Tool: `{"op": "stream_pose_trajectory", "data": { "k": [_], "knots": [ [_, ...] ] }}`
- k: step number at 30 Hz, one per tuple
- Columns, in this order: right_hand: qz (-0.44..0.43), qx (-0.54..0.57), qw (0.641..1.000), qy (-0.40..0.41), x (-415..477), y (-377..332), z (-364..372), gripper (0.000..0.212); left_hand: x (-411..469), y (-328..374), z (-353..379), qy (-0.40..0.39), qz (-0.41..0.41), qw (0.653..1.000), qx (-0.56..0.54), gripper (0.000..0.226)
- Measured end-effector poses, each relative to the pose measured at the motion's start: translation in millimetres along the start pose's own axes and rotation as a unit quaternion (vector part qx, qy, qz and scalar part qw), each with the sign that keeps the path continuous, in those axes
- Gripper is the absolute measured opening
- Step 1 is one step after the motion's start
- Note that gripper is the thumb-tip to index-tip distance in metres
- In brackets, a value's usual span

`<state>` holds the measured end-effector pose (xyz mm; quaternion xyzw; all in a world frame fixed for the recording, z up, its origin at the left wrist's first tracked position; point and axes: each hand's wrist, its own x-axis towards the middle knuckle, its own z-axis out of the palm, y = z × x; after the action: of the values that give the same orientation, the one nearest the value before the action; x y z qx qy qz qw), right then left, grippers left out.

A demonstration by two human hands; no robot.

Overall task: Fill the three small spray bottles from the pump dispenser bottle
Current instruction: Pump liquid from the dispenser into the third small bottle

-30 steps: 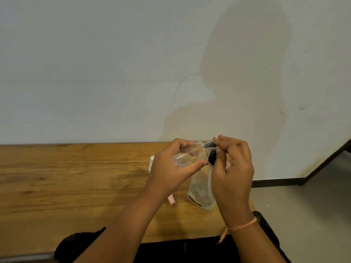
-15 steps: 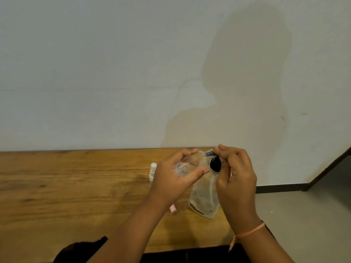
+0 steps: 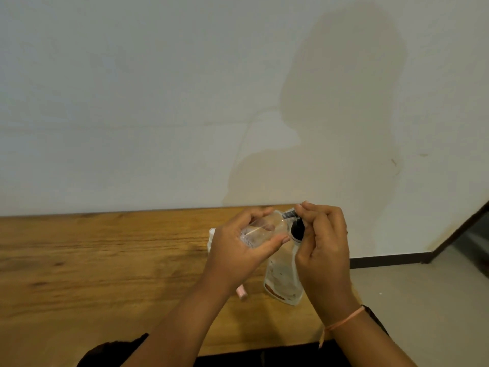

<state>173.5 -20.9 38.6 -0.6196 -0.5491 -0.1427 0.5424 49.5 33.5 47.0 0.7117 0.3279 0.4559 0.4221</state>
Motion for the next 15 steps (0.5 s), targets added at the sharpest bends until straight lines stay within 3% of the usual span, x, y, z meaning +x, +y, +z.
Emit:
{"op": "stream_pose_trajectory", "data": {
  "k": [7,15],
  "knots": [
    [0.006,0.036,0.999,0.04,4.6,-9.2,-4.9,0.026,-0.8,9.4,-2.3,0.004,0.031,0.999,0.008,0.044],
    [-0.001,-0.01,1.0,0.005,3.3,1.6,-1.9,0.032,-0.4,1.8,3.1,-0.002,0.0,1.0,0.001,0.046]
  ]
}}
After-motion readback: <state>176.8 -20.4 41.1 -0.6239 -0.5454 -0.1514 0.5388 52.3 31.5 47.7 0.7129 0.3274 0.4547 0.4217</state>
